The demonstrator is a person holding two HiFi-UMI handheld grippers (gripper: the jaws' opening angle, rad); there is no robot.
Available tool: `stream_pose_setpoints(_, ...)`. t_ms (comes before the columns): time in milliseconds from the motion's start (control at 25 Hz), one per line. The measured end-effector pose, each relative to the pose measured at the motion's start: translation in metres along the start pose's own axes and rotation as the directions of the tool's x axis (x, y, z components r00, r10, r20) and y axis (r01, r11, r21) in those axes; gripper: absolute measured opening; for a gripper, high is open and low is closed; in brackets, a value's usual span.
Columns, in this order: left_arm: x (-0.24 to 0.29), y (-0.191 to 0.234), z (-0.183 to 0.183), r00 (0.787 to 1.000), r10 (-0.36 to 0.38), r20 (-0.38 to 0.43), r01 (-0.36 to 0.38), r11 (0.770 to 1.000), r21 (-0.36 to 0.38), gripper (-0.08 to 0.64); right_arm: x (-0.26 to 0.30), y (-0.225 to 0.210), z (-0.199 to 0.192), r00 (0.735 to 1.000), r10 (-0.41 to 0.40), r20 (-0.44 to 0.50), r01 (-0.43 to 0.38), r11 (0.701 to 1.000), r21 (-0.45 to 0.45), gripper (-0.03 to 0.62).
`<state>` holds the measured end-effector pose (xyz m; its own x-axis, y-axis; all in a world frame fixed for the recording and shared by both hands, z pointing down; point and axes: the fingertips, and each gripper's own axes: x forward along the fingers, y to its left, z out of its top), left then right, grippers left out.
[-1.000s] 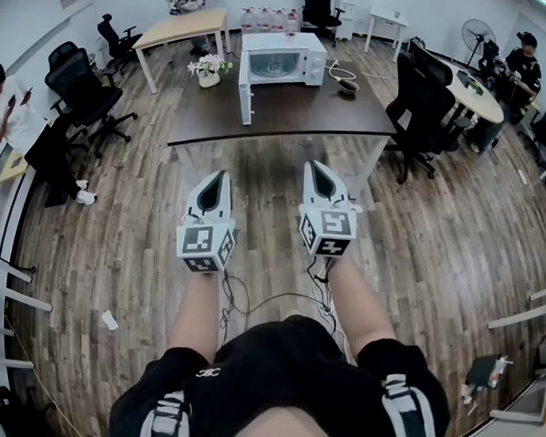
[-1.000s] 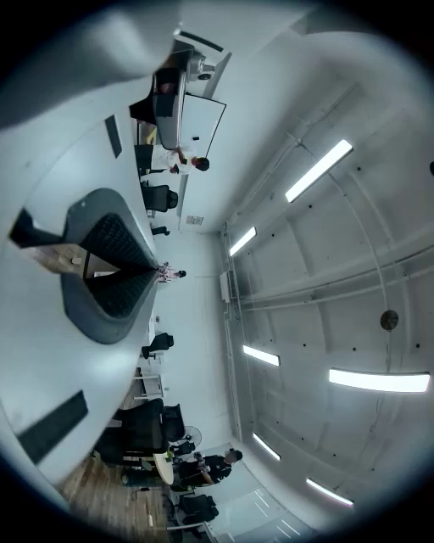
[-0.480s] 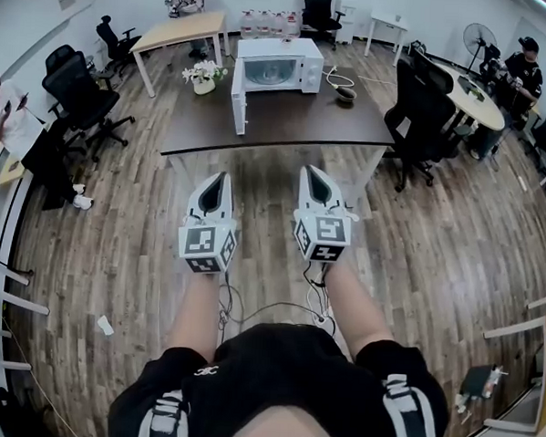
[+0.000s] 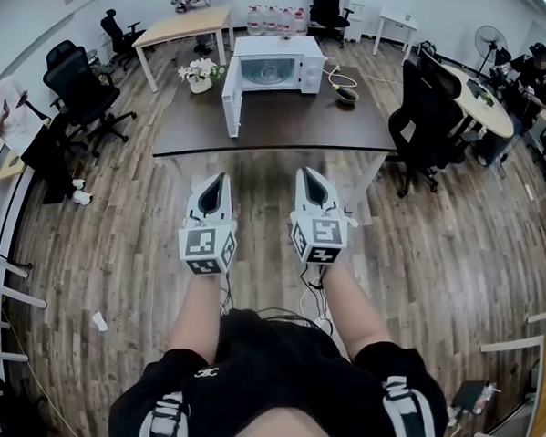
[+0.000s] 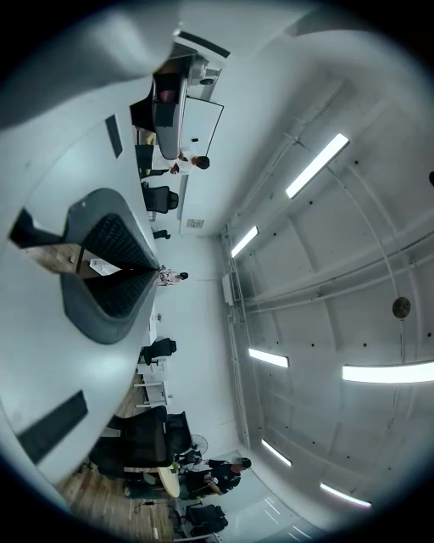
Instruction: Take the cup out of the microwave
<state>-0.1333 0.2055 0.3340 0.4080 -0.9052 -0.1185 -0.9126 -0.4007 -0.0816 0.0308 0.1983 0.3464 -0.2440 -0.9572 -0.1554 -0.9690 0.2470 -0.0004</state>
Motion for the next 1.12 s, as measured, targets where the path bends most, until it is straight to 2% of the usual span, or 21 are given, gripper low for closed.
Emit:
stream_pose_setpoints(240, 0.037, -0.019, -0.026, 0.999, -0.036, -0.011, 0.036, 0.998, -0.045, -0.008, 0.018, -0.025, -0.022, 1.000, 0.016, -0.005, -0.016, 0.999, -0.030, -0.002)
stream_pose_setpoints(560, 0.103, -0.005, -0.047, 0.999, -0.037, 0.023, 0.038, 0.999, -0.011, -0.008, 0.078, -0.051, -0.047, 1.000, 0.020, 0.016, -0.019, 0.999, -0.026, -0.002)
stream_pose_setpoints(880, 0.233, 0.027, -0.058, 0.994, -0.085, 0.065, 0.086, 0.996, -0.014, -0.008, 0.200, -0.097, -0.066, 1.000, 0.006, 0.016, -0.005, 0.999, -0.043, -0.002)
stream_pose_setpoints(1120, 0.351, 0.066, -0.080, 0.995, -0.093, 0.037, 0.093, 0.996, -0.005, -0.008, 0.316, -0.133, -0.084, 1.000, 0.018, 0.000, -0.018, 0.999, -0.026, -0.002)
